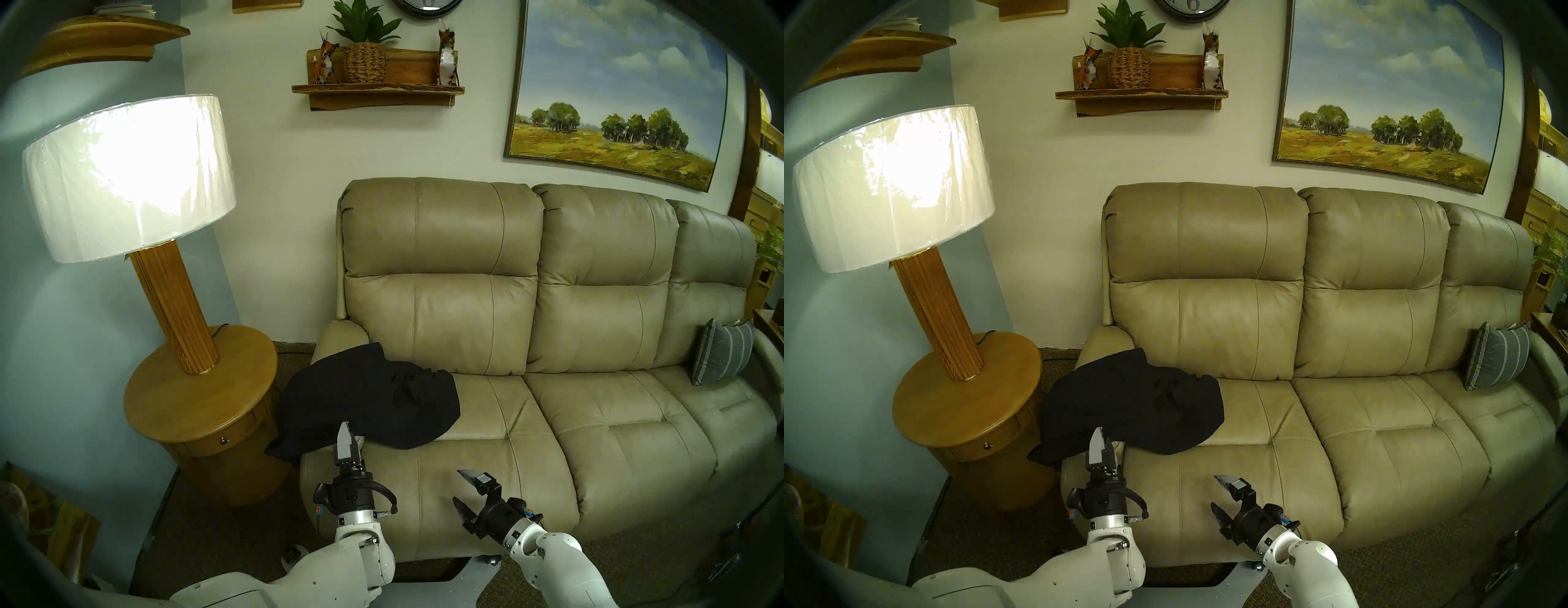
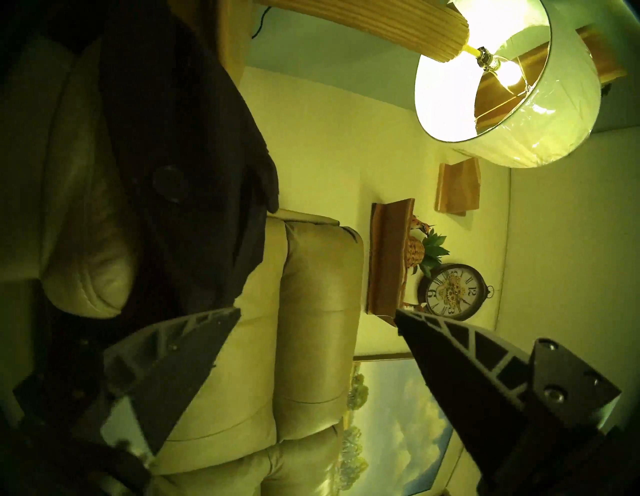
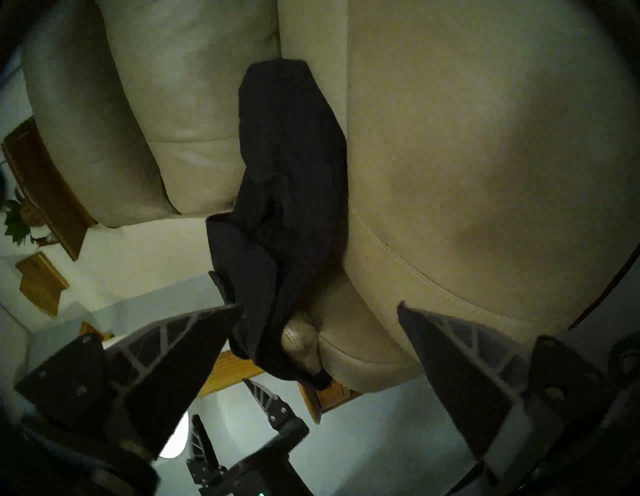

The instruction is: Drape jacket on sofa arm

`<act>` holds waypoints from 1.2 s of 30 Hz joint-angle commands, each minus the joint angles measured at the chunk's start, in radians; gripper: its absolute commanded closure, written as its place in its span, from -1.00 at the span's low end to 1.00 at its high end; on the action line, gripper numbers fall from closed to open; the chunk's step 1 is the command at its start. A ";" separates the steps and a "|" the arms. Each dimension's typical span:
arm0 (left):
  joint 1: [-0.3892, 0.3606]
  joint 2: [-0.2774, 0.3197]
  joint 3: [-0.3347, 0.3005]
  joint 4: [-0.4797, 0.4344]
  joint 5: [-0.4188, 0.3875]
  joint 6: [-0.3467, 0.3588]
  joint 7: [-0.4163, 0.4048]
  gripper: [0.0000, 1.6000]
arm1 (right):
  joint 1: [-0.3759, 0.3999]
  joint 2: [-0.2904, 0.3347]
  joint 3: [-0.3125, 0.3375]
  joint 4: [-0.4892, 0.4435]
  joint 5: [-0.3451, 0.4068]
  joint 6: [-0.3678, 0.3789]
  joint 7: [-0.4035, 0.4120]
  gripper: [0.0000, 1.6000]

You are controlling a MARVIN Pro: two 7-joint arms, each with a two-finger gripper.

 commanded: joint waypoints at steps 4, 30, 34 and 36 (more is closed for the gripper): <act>0.037 0.078 0.096 -0.143 -0.124 -0.145 0.014 -1.00 | 0.041 0.016 -0.014 0.004 0.001 0.058 0.002 -1.00; 0.047 0.165 0.179 -0.313 -0.211 -0.242 0.155 -1.00 | 0.046 0.041 -0.102 0.006 -0.089 0.110 0.060 -1.00; 0.051 0.175 0.179 -0.329 -0.211 -0.223 0.160 -1.00 | 0.052 0.030 -0.097 0.014 -0.084 0.117 0.062 -1.00; 0.051 0.178 0.180 -0.333 -0.211 -0.222 0.161 -1.00 | 0.053 0.029 -0.097 0.016 -0.088 0.116 0.064 -1.00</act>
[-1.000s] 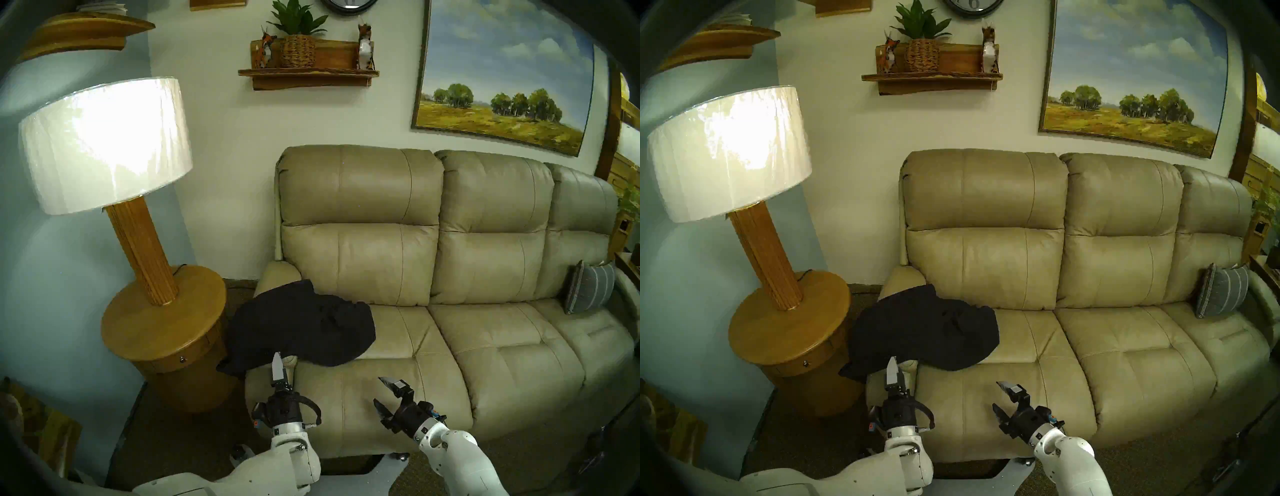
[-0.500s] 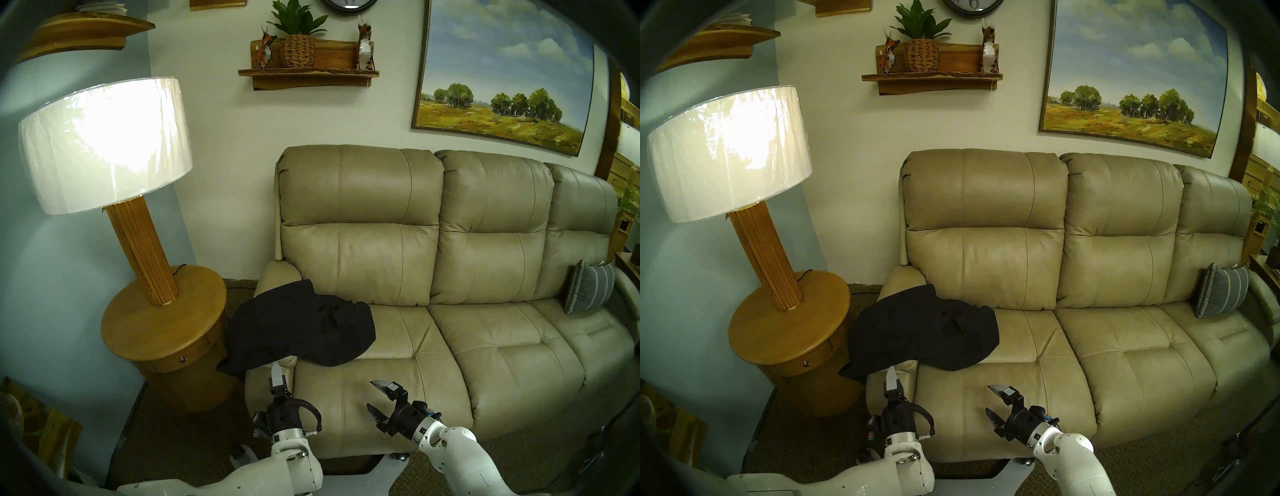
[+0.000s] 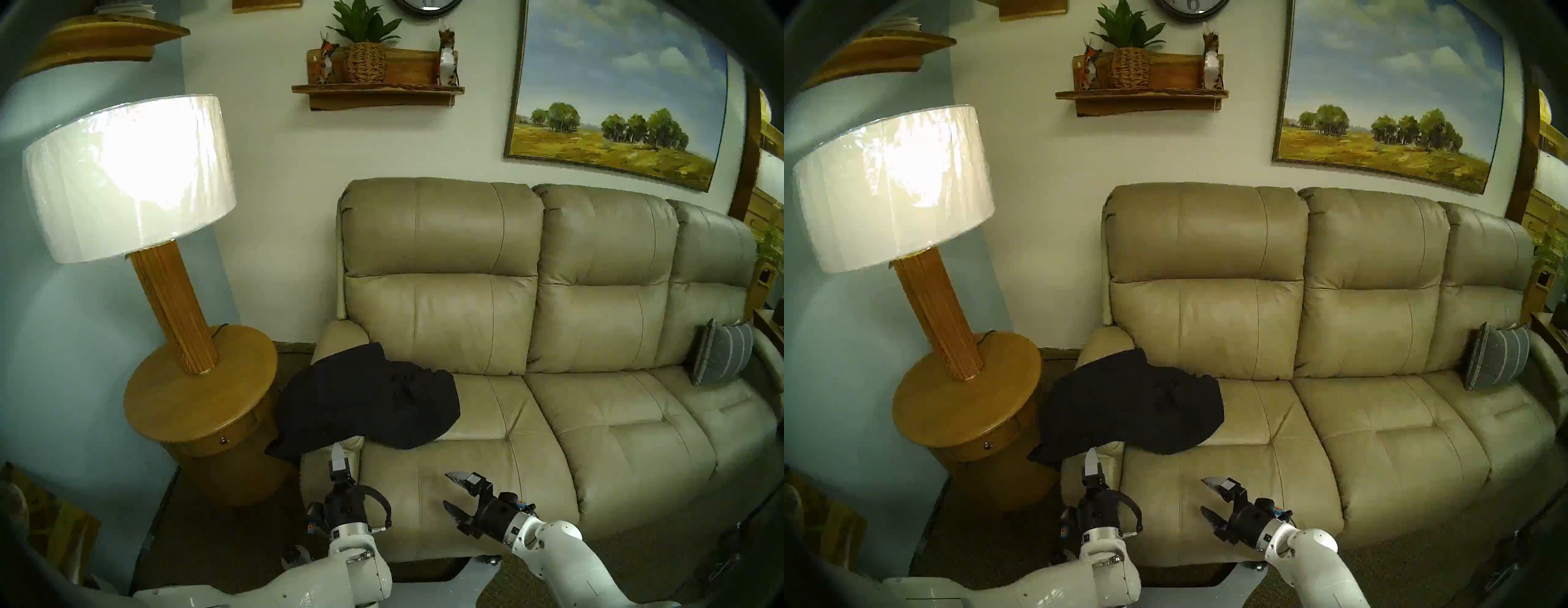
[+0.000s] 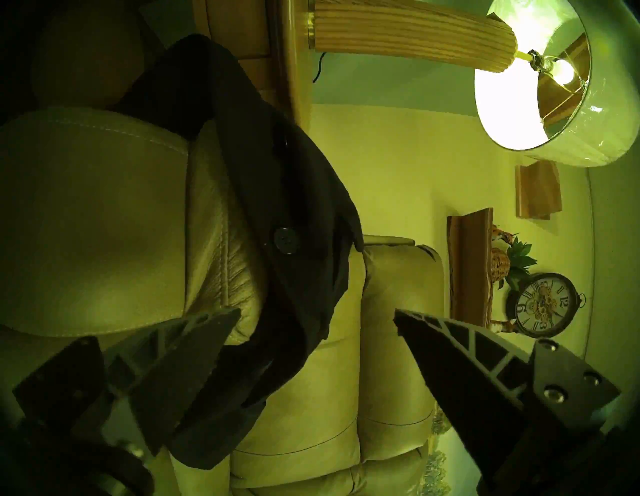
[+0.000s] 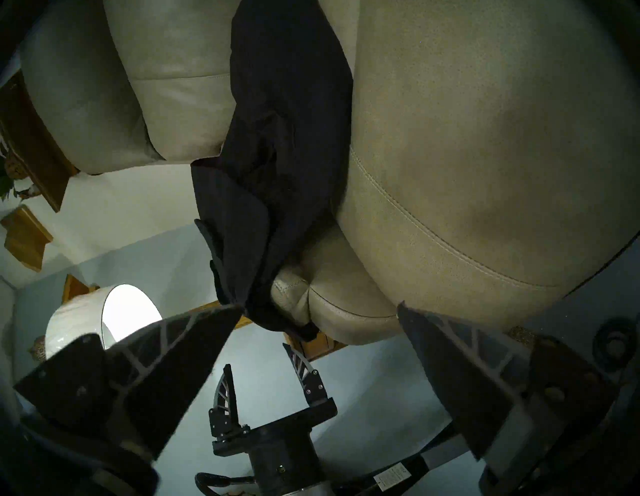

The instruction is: Drape jacket on sofa arm

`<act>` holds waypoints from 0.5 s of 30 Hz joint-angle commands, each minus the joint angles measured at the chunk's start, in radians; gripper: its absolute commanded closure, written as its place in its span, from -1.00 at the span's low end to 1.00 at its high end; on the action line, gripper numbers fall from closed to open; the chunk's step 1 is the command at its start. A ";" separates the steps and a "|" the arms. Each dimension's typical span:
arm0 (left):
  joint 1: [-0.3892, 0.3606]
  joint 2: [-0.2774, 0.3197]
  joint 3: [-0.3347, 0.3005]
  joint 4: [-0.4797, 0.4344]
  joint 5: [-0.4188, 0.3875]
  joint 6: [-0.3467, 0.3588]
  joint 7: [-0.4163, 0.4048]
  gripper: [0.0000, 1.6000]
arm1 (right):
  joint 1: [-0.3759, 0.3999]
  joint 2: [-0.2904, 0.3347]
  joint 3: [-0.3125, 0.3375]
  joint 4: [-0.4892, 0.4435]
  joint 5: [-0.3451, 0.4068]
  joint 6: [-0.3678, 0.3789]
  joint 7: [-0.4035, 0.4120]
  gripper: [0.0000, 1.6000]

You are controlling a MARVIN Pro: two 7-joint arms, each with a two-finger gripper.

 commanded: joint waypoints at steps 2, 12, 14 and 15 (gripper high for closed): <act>0.004 0.013 -0.002 -0.037 0.003 0.023 -0.011 -1.00 | 0.019 -0.020 0.003 0.002 0.010 0.000 0.019 -1.00; 0.007 0.024 -0.001 -0.050 0.003 0.038 -0.008 -1.00 | 0.024 -0.022 0.004 0.011 0.010 0.000 0.025 -1.00; 0.008 0.025 -0.001 -0.052 0.003 0.040 -0.008 -1.00 | 0.025 -0.022 0.004 0.012 0.010 0.000 0.026 -1.00; 0.008 0.025 -0.001 -0.052 0.003 0.041 -0.008 -1.00 | 0.025 -0.022 0.004 0.013 0.010 0.000 0.026 -1.00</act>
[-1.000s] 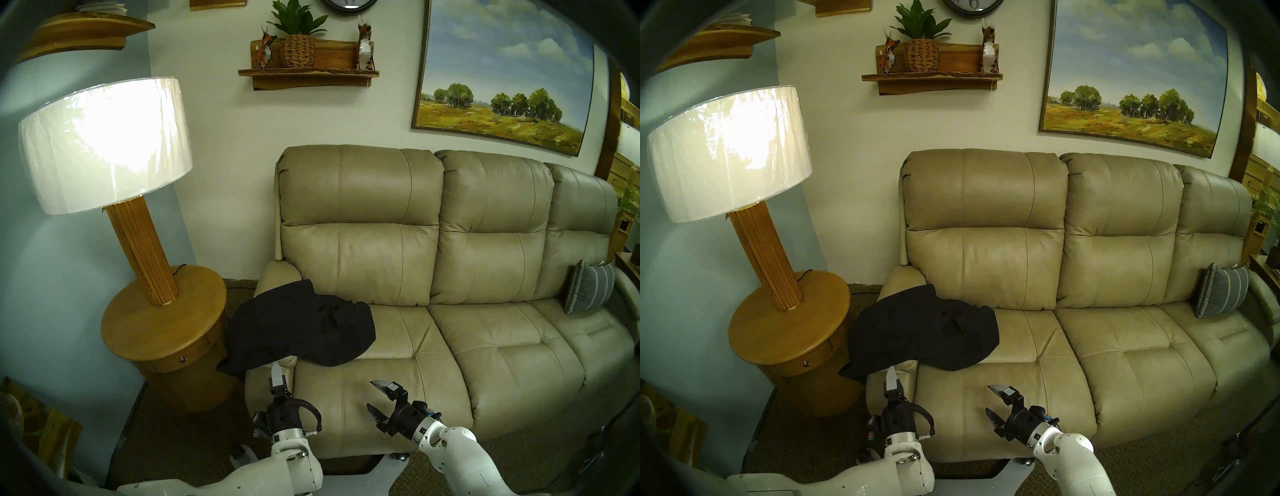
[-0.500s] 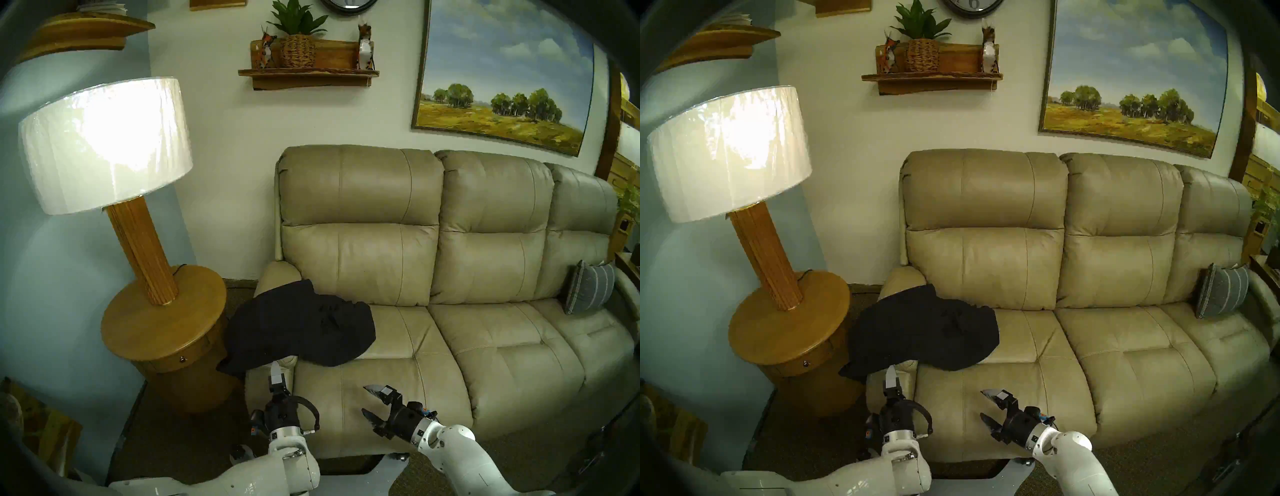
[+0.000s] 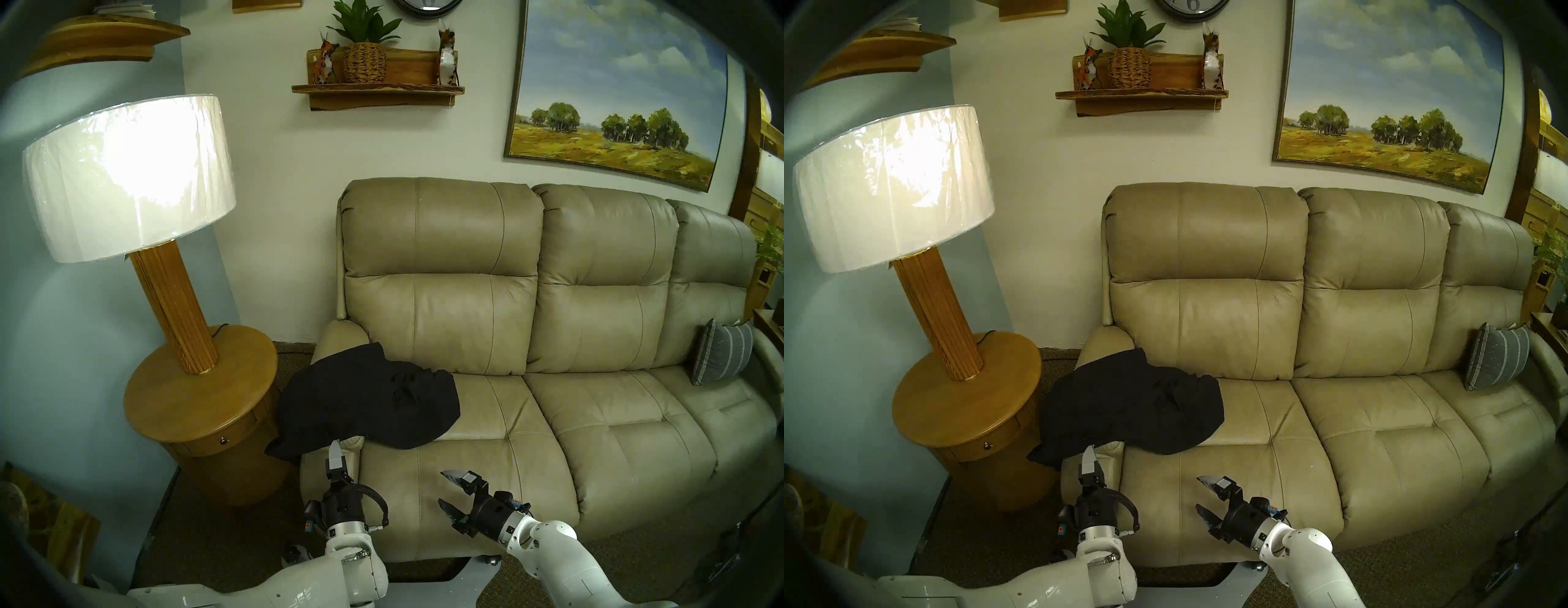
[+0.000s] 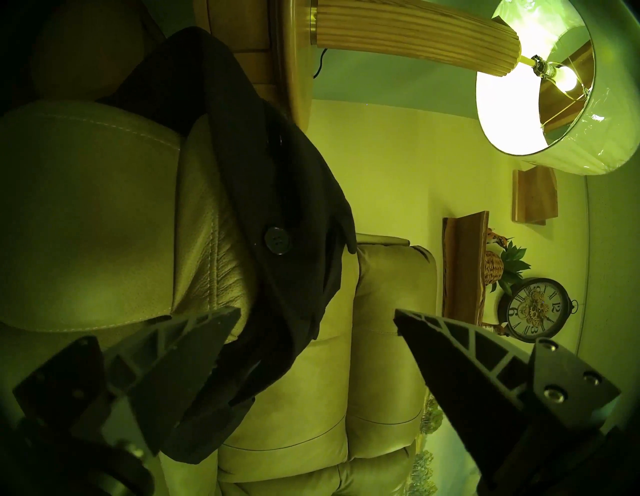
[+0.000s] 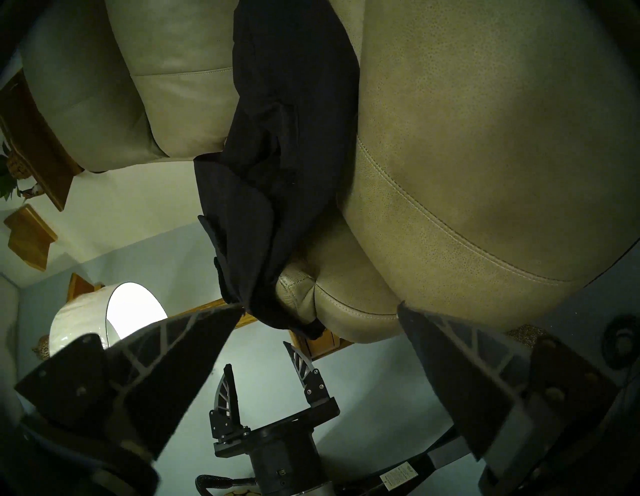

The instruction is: Drape jacket on sofa arm

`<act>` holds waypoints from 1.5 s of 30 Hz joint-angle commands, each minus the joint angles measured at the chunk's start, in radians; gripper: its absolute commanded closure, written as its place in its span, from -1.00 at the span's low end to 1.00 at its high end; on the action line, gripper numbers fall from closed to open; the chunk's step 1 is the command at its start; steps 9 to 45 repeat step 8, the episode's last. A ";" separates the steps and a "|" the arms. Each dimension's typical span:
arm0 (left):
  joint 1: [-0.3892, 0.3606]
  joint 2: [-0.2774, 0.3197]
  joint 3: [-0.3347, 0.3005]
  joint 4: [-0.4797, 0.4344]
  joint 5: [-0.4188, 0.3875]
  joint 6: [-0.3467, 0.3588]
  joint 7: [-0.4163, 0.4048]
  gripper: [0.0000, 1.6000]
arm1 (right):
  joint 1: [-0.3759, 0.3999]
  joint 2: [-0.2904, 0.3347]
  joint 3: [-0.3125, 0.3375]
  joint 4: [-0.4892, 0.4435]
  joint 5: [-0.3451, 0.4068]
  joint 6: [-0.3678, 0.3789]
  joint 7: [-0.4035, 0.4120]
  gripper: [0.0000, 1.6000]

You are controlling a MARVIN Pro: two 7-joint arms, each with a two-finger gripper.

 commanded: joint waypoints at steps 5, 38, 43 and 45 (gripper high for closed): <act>0.004 0.001 -0.001 -0.022 0.003 0.010 -0.007 -1.00 | 0.015 -0.006 0.003 0.001 0.006 0.000 0.017 -1.00; 0.005 0.002 -0.002 -0.023 0.003 0.012 -0.007 -1.00 | 0.016 -0.006 0.002 0.002 0.006 0.000 0.018 -1.00; 0.005 0.002 -0.002 -0.023 0.003 0.012 -0.007 -1.00 | 0.016 -0.006 0.002 0.002 0.006 0.000 0.018 -1.00; 0.005 0.002 -0.002 -0.023 0.003 0.012 -0.007 -1.00 | 0.016 -0.006 0.002 0.002 0.006 0.000 0.018 -1.00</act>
